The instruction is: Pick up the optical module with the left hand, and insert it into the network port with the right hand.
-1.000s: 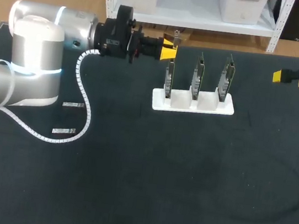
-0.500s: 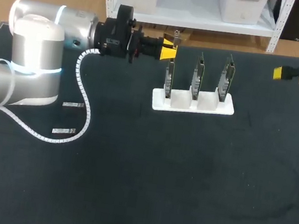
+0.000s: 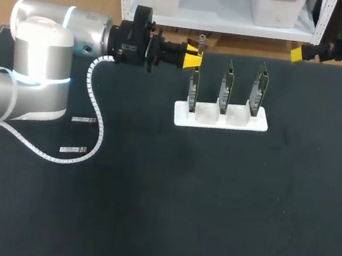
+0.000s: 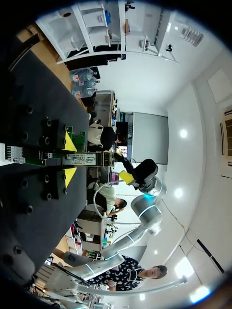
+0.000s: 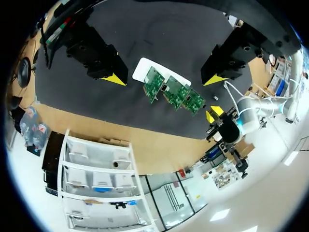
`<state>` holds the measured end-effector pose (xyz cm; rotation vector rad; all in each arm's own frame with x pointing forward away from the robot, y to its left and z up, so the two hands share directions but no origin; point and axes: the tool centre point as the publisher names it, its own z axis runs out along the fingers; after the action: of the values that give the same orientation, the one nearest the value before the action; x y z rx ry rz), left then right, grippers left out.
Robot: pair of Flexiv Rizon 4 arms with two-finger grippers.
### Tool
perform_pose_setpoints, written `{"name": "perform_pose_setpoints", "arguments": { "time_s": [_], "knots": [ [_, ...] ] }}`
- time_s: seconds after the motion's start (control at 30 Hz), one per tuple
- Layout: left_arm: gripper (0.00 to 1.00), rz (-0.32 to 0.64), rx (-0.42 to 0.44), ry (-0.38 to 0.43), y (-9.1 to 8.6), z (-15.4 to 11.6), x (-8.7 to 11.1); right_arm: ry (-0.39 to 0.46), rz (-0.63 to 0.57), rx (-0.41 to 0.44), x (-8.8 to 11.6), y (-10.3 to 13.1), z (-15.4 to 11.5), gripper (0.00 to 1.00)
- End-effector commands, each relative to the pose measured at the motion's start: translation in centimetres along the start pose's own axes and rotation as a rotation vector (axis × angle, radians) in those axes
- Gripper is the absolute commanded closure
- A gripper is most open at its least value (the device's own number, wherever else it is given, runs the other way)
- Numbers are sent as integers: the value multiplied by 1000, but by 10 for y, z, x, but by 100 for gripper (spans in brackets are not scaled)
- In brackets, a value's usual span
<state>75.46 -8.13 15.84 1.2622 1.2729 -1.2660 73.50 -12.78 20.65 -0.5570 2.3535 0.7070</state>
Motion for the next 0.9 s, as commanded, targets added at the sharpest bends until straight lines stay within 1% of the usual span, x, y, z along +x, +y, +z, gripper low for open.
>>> {"name": "perform_pose_setpoints", "arguments": {
  "time_s": [0.03,0.33,0.4,0.5,0.57,0.73,0.8,0.87,0.9],
  "knots": [
    [100,0,6,1,3,1,0,7,-2,-140,-4,-5,2,0],
    [100,0,6,1,3,1,0,7,-2,-140,-4,-5,2,0],
    [100,0,6,1,3,1,0,8,-65,-179,-12,0,3,0],
    [100,0,6,1,3,1,0,1,-208,-239,-27,17,13,0],
    [100,0,6,1,3,1,0,12,-275,-307,-35,29,21,0],
    [100,0,6,1,3,1,0,59,-455,-425,-41,53,36,0],
    [100,0,6,1,3,1,0,67,-473,-438,-41,60,39,0],
    [100,0,6,1,3,1,0,66,-465,-446,-39,64,40,0],
    [100,0,6,1,3,1,0,59,-441,-428,-37,64,40,0]
  ]
}}
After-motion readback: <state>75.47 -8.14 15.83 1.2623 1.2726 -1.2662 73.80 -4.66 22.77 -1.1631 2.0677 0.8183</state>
